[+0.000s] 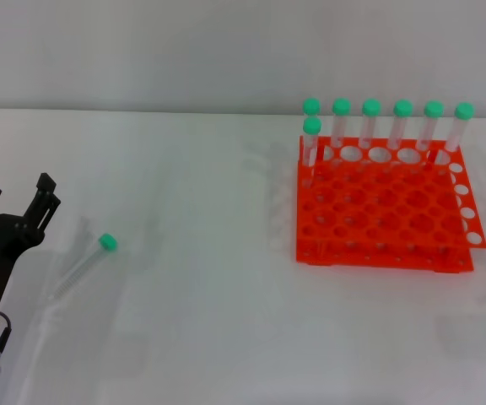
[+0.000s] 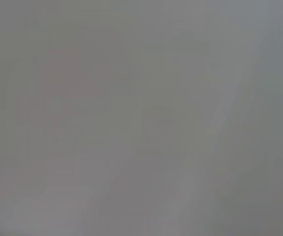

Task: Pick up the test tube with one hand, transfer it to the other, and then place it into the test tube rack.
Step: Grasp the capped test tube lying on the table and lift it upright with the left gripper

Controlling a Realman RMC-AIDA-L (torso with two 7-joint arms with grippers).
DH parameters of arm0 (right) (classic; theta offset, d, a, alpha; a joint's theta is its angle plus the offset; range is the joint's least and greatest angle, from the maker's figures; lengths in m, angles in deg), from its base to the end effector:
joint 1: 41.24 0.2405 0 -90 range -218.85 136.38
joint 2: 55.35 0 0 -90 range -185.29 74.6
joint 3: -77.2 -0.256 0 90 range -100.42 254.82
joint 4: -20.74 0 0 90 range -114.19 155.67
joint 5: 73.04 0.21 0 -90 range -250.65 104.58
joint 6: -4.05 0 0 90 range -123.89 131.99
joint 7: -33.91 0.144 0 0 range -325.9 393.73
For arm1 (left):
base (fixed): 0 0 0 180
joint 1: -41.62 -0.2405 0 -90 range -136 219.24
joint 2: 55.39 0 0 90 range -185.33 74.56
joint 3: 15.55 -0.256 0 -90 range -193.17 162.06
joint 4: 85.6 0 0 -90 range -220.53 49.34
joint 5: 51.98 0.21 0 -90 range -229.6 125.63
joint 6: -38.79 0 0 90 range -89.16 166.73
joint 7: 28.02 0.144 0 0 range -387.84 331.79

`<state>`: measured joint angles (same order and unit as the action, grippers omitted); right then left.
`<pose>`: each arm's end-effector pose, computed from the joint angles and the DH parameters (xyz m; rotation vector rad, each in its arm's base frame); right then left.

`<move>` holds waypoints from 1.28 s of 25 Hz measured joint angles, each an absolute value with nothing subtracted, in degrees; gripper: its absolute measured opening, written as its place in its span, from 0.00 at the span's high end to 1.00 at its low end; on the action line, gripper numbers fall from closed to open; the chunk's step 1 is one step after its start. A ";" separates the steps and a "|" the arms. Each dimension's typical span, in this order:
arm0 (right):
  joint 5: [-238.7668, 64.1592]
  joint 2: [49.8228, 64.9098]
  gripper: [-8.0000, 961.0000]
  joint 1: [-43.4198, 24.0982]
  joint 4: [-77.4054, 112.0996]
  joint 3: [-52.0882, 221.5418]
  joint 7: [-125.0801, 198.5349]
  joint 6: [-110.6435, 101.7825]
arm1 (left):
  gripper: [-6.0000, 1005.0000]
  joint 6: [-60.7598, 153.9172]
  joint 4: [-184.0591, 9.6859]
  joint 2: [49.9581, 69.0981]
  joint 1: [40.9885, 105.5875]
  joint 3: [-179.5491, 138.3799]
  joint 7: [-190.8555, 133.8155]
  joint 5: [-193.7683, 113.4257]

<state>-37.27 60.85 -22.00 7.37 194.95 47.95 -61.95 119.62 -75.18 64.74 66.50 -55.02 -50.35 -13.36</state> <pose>0.3533 0.3168 0.0147 -1.5186 0.6060 0.7301 -0.3475 0.2837 -0.0171 -1.4513 -0.7711 -0.8910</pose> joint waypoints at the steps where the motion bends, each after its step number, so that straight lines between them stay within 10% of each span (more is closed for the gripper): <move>1: -37.27 60.85 0.10 -22.04 7.39 194.97 47.94 -61.95 | 0.12 119.80 -75.09 64.82 66.45 -54.93 -50.49 -13.65; 25: -37.26 60.76 0.11 -21.81 8.18 194.79 47.88 -61.78 | 0.12 112.76 -85.91 63.51 66.32 -56.73 -73.87 -10.62; 32: -37.26 60.70 0.11 -21.79 8.17 194.79 47.88 -61.77 | 0.12 105.68 -108.89 57.93 63.60 -61.48 -111.65 12.40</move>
<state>-37.26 60.70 -21.79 8.17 194.79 47.88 -61.77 105.68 -108.89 57.93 63.60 -61.48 -111.65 12.40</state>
